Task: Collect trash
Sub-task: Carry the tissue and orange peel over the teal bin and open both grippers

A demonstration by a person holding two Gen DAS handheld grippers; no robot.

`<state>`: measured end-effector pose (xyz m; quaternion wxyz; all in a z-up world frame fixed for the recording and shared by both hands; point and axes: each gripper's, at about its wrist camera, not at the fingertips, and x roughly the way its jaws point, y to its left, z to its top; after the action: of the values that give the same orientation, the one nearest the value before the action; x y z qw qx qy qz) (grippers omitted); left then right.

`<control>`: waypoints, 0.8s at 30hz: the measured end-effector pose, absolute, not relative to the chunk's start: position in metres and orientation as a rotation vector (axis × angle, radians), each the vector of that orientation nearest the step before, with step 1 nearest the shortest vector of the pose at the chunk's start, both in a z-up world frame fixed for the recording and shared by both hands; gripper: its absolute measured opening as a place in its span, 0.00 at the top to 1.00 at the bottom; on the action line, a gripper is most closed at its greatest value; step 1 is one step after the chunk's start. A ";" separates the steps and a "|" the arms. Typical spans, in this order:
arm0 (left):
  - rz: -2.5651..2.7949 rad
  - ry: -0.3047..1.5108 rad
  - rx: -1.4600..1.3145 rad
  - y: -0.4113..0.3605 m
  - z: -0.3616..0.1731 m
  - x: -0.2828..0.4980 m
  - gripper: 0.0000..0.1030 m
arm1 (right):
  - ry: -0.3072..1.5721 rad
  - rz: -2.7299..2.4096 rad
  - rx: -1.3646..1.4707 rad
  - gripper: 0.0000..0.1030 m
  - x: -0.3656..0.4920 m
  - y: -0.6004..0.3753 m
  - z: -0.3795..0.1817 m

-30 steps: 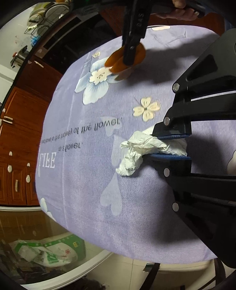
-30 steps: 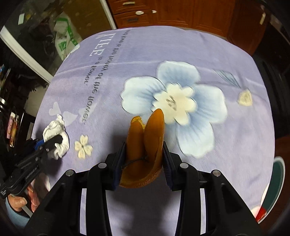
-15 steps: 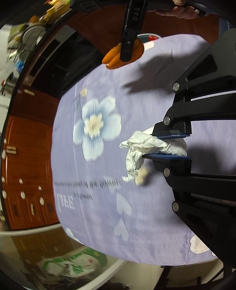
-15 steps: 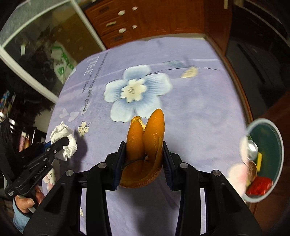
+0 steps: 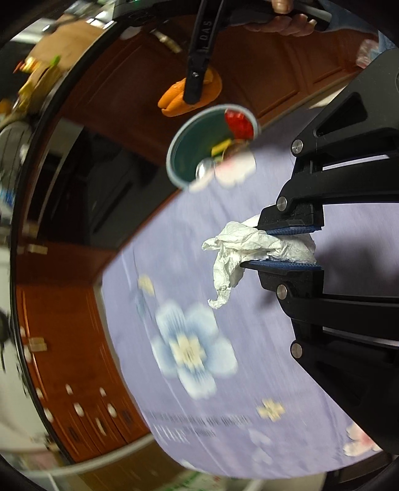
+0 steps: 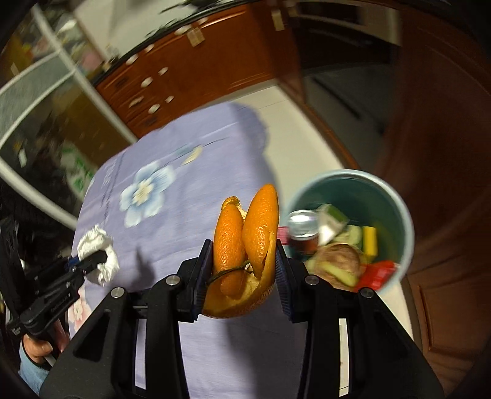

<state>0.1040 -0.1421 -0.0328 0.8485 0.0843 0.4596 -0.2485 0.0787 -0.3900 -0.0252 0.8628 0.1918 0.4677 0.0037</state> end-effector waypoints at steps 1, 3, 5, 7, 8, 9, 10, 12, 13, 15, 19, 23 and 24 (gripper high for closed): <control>-0.544 0.974 0.194 -0.158 -0.035 0.104 0.85 | 0.975 -0.020 0.424 0.64 0.073 -0.407 -0.028; -0.585 0.992 0.214 -0.186 -0.041 0.107 0.85 | 0.975 -0.052 0.451 0.64 0.066 -0.428 -0.033; -0.620 1.011 0.229 -0.212 -0.047 0.108 0.85 | 0.986 -0.080 0.482 0.64 0.060 -0.449 -0.041; -0.655 1.029 0.249 -0.238 -0.054 0.108 0.85 | 0.999 -0.102 0.502 0.64 0.057 -0.465 -0.050; -0.678 1.039 0.262 -0.253 -0.059 0.107 0.85 | 1.008 -0.113 0.516 0.64 0.055 -0.473 -0.055; -0.695 1.048 0.275 -0.265 -0.063 0.107 0.85 | 1.017 -0.121 0.528 0.64 0.054 -0.480 -0.060; -0.712 1.057 0.290 -0.276 -0.067 0.106 0.84 | 1.023 -0.128 0.538 0.64 0.053 -0.486 -0.064; -0.745 1.078 0.327 -0.302 -0.079 0.104 0.84 | 1.038 -0.143 0.559 0.64 0.052 -0.499 -0.073; -0.754 1.086 0.338 -0.310 -0.082 0.103 0.84 | 1.042 -0.146 0.567 0.64 0.051 -0.502 -0.076; -0.774 1.109 0.359 -0.327 -0.094 0.104 0.84 | 1.056 -0.155 0.588 0.64 0.051 -0.512 -0.084; -0.792 1.141 0.376 -0.349 -0.111 0.109 0.83 | 1.080 -0.158 0.599 0.64 0.050 -0.519 -0.093; -0.791 1.178 0.375 -0.366 -0.123 0.117 0.55 | 1.104 -0.159 0.612 0.64 0.053 -0.525 -0.102; -0.782 1.169 0.380 -0.368 -0.123 0.118 0.46 | 1.109 -0.159 0.614 0.64 0.055 -0.527 -0.104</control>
<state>0.1179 -0.3682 -0.1227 0.7462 0.1737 0.5343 -0.3572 0.0549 -0.5270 -0.1037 0.8028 0.2866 0.5176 -0.0740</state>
